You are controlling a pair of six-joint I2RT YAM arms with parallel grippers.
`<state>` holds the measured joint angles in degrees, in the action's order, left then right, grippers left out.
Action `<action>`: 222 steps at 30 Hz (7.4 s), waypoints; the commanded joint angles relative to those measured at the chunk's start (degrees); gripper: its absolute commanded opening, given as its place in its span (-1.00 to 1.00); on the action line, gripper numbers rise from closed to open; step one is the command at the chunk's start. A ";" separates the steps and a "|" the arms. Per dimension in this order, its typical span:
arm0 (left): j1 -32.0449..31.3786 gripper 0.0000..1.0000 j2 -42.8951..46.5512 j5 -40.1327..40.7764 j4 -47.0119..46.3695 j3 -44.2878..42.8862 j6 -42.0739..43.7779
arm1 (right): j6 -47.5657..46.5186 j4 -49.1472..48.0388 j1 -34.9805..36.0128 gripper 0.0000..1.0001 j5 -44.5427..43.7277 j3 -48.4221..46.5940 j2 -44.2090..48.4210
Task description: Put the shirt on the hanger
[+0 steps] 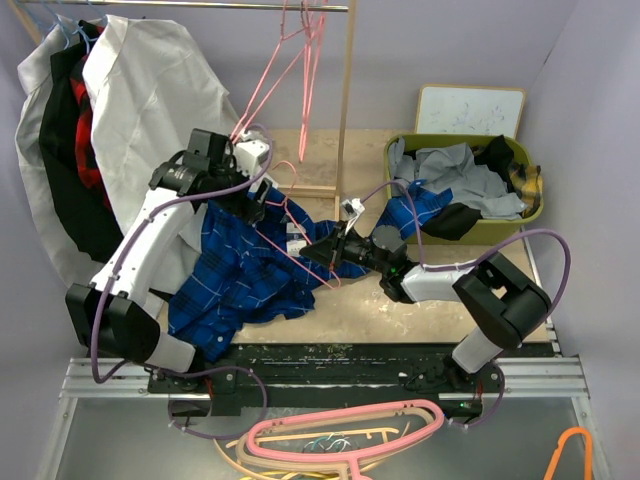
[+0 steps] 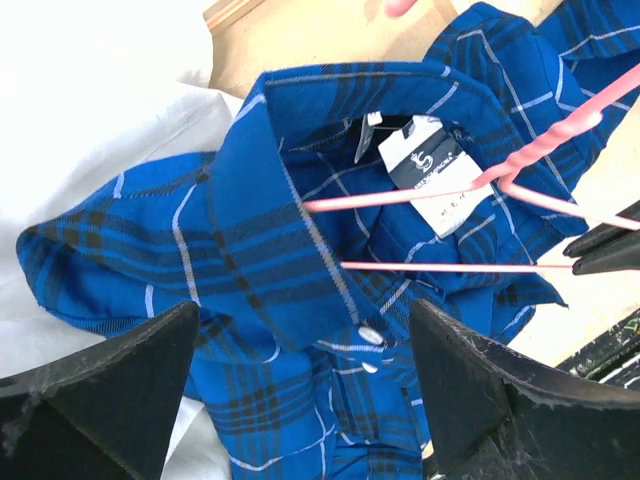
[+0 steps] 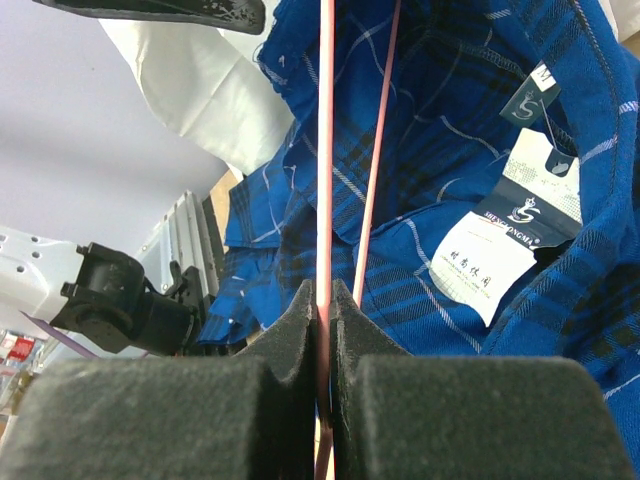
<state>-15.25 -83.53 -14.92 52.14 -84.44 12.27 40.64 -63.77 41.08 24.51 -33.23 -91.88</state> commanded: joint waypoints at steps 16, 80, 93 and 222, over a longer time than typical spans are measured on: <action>-3.78 -1.00 -1.17 9.73 -5.46 1.85 3.25 | 1.50 -4.27 -0.07 -1.00 0.30 -1.62 1.52; 15.95 0.49 -21.11 -45.99 36.19 -17.00 68.41 | -7.53 -17.41 -2.81 -1.00 10.22 -4.85 -11.86; 15.95 0.99 -28.18 -44.26 33.63 -21.37 66.72 | -8.33 -13.65 -2.56 -1.00 10.21 -6.66 -12.22; 12.96 -1.00 11.64 -21.84 16.23 -13.33 46.28 | -13.64 49.09 1.79 -1.00 -35.11 -1.38 42.20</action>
<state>-3.51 -72.47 -43.44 70.08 -96.12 52.75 32.62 -28.47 44.23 -0.82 -31.18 -53.41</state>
